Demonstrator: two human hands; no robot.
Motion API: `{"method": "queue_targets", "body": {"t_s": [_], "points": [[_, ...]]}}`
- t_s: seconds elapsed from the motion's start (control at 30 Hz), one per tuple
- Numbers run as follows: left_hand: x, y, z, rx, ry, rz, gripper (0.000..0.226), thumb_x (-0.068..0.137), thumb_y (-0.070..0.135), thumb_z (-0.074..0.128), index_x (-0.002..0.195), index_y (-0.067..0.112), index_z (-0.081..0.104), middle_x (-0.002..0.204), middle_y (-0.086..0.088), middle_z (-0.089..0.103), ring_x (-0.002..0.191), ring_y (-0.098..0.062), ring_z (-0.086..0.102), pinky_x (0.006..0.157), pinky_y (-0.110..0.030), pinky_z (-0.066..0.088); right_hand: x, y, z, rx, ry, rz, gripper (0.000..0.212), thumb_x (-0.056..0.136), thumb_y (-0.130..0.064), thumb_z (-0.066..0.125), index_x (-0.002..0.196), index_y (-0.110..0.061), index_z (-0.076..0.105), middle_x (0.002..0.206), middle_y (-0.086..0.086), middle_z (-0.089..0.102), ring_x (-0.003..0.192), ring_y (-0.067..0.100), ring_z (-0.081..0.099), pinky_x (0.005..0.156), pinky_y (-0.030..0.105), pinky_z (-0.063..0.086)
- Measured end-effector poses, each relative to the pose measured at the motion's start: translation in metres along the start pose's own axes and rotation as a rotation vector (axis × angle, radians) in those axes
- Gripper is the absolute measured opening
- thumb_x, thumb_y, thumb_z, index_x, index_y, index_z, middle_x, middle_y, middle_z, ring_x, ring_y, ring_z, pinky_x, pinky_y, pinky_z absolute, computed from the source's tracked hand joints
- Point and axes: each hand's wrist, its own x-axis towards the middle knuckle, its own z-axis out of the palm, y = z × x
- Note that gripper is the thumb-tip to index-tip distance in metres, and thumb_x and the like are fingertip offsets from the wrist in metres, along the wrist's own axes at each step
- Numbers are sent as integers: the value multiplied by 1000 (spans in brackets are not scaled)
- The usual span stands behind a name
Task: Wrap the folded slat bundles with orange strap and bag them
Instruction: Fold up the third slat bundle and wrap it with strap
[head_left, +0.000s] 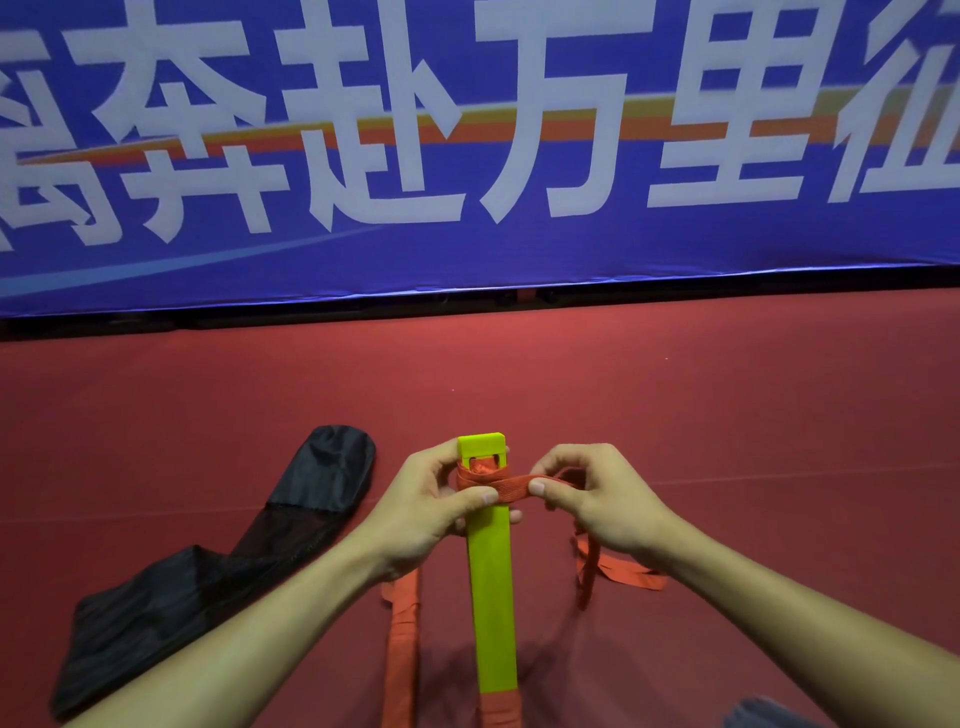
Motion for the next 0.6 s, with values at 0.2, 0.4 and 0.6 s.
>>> {"method": "queue_targets", "body": {"t_s": [0.2,0.4,0.6], "points": [[3,2,1,85,49,91,32,85,-17,61,110,2,61,87,2,69,79,-22,73,62,-31,59,-4,-3,9,449,-39,148,19,94,4,56,77,-6,55,105,14,72,86,20,69,72,30,58],[8,0,-5,239,112,143,35,81,-13,71,103,13,64,86,4,72,85,-12,67,78,-27,56,-4,-4,11,678,-5,193,19,90,10,56,75,-2,53,90,15,74,75,22,70,74,33,59],[9,-3,-3,230,102,182,72,86,-17,64,128,36,40,90,-8,74,84,-19,70,84,-30,55,-3,-8,12,701,60,173,18,89,12,56,75,2,53,83,14,73,76,22,71,71,29,61]]}}
